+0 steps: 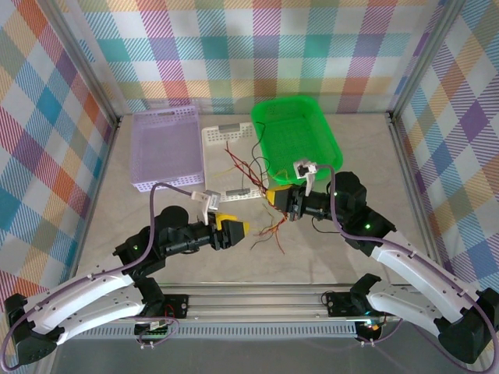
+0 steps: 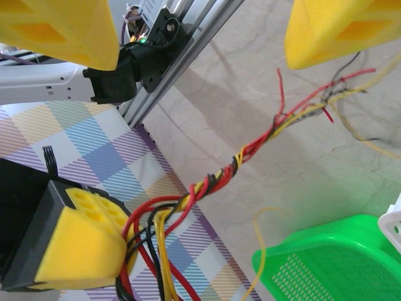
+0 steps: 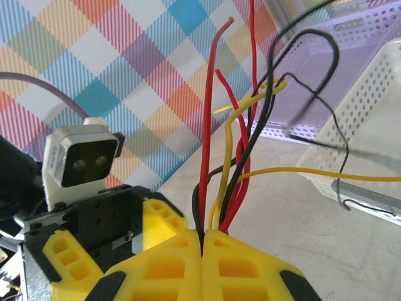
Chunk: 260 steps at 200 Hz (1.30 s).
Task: Untangle the cables
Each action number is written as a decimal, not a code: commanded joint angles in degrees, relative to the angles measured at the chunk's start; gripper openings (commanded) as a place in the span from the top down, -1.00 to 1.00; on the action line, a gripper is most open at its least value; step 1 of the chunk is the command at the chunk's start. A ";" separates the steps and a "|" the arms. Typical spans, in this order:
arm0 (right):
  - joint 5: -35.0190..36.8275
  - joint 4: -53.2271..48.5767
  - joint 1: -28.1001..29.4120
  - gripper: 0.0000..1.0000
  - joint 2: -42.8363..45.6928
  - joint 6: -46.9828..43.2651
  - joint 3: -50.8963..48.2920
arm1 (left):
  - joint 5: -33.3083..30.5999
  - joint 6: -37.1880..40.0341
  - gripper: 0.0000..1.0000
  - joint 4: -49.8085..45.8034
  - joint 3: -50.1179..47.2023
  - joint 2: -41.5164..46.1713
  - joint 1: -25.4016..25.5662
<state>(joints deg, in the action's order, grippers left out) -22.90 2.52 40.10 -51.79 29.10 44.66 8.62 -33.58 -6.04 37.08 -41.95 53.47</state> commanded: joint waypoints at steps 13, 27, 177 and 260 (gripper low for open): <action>-7.85 3.44 -0.11 1.00 0.66 -1.76 0.35 | -3.82 0.53 -0.49 2.25 4.61 -2.93 -0.21; -10.32 2.82 -0.11 1.00 0.26 -2.41 0.93 | -6.07 0.82 -0.50 2.17 5.79 -3.66 -0.18; -12.93 -2.56 -0.03 1.00 -2.29 -5.91 2.32 | -23.57 -7.94 -0.87 4.38 12.75 -5.83 -3.97; -10.89 -4.85 -0.06 1.00 -2.42 -7.78 3.17 | -20.33 -7.21 -0.84 -0.98 18.23 -12.63 -4.89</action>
<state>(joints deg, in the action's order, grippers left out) -34.72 -1.74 40.10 -54.83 23.18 45.39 -13.65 -41.34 -4.62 52.29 -52.73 49.25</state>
